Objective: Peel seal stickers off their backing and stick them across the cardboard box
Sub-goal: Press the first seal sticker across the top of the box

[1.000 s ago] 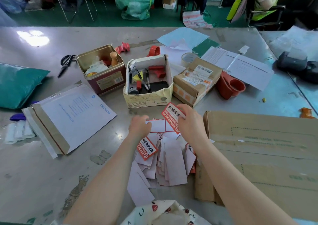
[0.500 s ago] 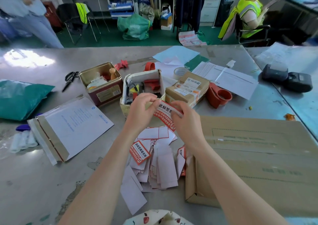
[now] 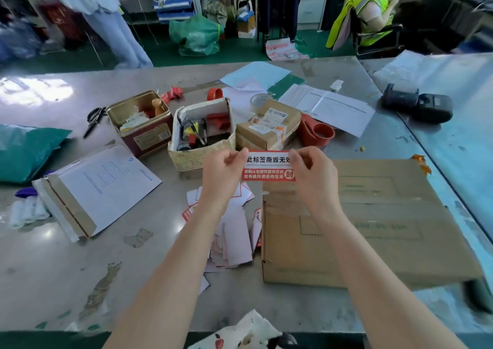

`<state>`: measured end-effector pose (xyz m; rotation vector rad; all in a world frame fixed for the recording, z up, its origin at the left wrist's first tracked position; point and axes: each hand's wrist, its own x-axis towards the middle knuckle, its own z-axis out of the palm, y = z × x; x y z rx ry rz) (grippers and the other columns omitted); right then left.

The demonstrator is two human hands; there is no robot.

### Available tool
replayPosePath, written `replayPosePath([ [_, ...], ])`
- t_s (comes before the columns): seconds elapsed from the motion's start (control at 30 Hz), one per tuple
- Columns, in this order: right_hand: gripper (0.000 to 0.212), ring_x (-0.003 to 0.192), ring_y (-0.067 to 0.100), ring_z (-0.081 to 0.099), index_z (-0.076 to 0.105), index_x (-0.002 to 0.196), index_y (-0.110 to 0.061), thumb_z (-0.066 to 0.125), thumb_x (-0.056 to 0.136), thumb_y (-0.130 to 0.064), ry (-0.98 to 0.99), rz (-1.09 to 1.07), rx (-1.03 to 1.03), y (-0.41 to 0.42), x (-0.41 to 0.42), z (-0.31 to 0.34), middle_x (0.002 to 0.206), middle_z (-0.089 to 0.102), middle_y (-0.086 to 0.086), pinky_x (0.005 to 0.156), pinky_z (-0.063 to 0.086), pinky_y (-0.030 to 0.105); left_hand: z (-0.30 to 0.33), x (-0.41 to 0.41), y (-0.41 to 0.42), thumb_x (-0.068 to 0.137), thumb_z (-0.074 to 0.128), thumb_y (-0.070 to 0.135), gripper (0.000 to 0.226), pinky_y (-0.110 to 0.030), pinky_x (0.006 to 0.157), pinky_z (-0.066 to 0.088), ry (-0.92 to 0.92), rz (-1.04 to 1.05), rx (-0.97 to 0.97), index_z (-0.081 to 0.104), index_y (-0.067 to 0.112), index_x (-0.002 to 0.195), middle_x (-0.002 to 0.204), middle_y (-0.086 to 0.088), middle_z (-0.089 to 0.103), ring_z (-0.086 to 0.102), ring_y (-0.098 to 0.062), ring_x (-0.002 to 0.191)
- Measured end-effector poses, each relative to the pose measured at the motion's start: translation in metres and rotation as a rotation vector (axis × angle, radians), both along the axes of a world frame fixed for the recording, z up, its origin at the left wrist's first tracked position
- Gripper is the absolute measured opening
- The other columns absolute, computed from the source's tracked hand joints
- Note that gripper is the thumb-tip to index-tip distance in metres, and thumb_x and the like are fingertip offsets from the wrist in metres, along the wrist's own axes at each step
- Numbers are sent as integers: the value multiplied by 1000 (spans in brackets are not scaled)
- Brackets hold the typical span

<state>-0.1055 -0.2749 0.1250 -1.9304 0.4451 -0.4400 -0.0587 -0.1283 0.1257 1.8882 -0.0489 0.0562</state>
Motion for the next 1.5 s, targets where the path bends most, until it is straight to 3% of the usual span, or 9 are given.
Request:
replayPosePath([
  [0.13, 17, 65, 1, 53, 60, 87, -15, 50, 94, -28, 28, 7, -105, -11, -13, -3, 74, 60, -9, 55, 38, 5, -8, -15, -10, 93, 54, 26, 29, -6, 48, 38, 5, 4, 63, 64, 2, 80, 69, -1, 63, 55, -5, 60],
  [0.23, 16, 65, 3, 51, 60, 88, -13, 51, 94, -25, 40, 12, -154, -17, -21, -6, 76, 59, -6, 56, 36, 2, -16, -21, -17, 94, 51, 28, 26, -11, 51, 39, 3, 3, 130, 59, 8, 79, 69, 6, 59, 54, -6, 63],
  [0.37, 18, 71, 12, 52, 60, 91, -11, 49, 94, -26, 64, 32, -160, -19, -28, -12, 79, 62, -2, 55, 36, 14, -26, -28, -19, 95, 50, 28, 25, -9, 53, 38, -24, 5, 212, 55, 10, 79, 69, 8, 53, 49, -3, 63],
  [0.6, 19, 65, 2, 51, 60, 88, -9, 50, 94, -25, 63, 90, -186, -17, -38, -22, 77, 62, -2, 57, 37, 4, -38, -40, -14, 95, 49, 31, 28, -19, 54, 35, 0, 31, 282, 52, 9, 77, 67, 7, 49, 47, -5, 63],
  [0.73, 16, 63, 1, 51, 59, 85, -12, 52, 93, -24, 35, 98, -189, -17, -42, -22, 69, 57, -10, 57, 37, 4, -45, -42, -15, 95, 48, 32, 30, -16, 52, 34, 11, 44, 280, 52, 8, 77, 65, 6, 49, 46, -7, 61],
  [0.8, 14, 61, -1, 50, 58, 84, -14, 53, 93, -23, 30, 75, -196, -15, -42, -23, 67, 54, -14, 57, 37, 3, -47, -41, -16, 96, 47, 33, 32, -22, 55, 36, 13, 29, 278, 52, 8, 76, 66, 5, 49, 47, -10, 62],
  [1.07, 15, 60, 1, 50, 61, 84, -11, 55, 92, -21, 35, 34, -248, -12, -39, -26, 64, 55, -11, 58, 35, 4, -54, -39, -13, 96, 46, 33, 30, -27, 61, 41, -3, -17, 213, 51, 12, 75, 74, 0, 58, 52, -10, 70],
  [1.2, 15, 57, 3, 49, 61, 82, -10, 56, 91, -21, 38, 42, -301, -10, -38, -26, 61, 53, -11, 58, 35, 4, -60, -39, -10, 96, 47, 33, 33, -17, 56, 38, -12, -22, 185, 53, 7, 77, 70, 1, 55, 49, -5, 64],
  [1.5, 17, 59, 8, 47, 60, 78, -9, 57, 90, -21, 67, 36, -332, -9, -38, -28, 60, 52, -9, 58, 35, 8, -68, -39, -10, 95, 48, 34, 34, -34, 64, 45, 4, -12, 119, 57, 4, 81, 75, -7, 61, 57, -20, 72],
])
